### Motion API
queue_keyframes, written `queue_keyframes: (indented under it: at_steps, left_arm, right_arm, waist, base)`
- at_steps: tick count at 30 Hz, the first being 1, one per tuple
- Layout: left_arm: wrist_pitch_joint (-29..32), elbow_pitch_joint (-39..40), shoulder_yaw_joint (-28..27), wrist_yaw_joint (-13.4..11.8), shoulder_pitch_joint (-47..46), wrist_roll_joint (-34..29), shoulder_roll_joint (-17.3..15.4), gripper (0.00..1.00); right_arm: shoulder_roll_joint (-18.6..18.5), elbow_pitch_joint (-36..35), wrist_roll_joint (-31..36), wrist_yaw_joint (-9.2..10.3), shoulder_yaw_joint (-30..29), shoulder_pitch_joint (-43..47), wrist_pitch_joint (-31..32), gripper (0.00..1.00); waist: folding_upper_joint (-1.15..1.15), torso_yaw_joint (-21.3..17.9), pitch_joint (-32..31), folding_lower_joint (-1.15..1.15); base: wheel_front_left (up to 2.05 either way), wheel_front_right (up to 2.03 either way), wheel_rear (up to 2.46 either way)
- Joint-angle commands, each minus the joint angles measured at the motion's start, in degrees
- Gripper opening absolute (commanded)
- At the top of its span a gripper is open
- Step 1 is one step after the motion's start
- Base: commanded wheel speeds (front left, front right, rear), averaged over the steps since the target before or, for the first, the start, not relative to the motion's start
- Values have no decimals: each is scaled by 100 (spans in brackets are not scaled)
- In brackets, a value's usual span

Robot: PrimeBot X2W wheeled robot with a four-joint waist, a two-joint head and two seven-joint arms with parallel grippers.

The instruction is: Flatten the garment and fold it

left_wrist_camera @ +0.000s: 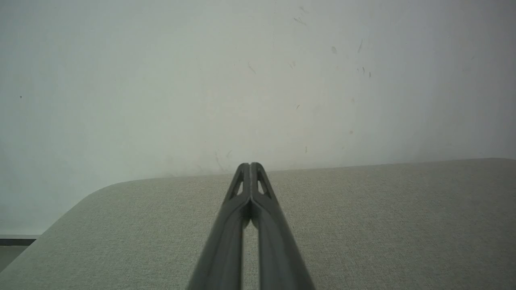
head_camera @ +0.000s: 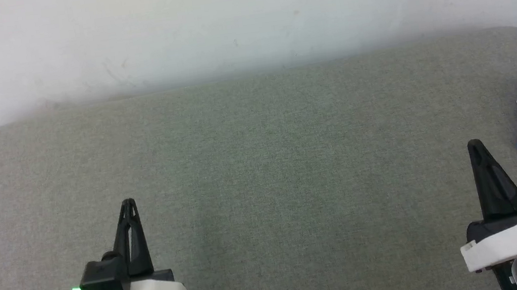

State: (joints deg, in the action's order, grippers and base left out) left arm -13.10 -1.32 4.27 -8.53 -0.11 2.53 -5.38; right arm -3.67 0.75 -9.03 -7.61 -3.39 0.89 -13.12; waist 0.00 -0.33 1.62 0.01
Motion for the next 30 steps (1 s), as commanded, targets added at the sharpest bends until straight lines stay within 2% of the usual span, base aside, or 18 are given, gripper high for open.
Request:
queue_keyframes:
  at_steps: [1, 30]
  left_arm:
    - [23, 11, -24, 49, 1, -23, 27, 0]
    - [362, 43, -130, 261, 4, -84, 86, 0]
  right_arm:
    - [10, -9, 48, 1, 19, -11, 24, 0]
    - [28, -27, 273, 4, 103, -31, 364, 0]
  waist:
    - [0, 0, -1, 0]
    - [0, 9, -44, 0]
  base:
    - [0, 0, 0]
    - [0, 0, 0]
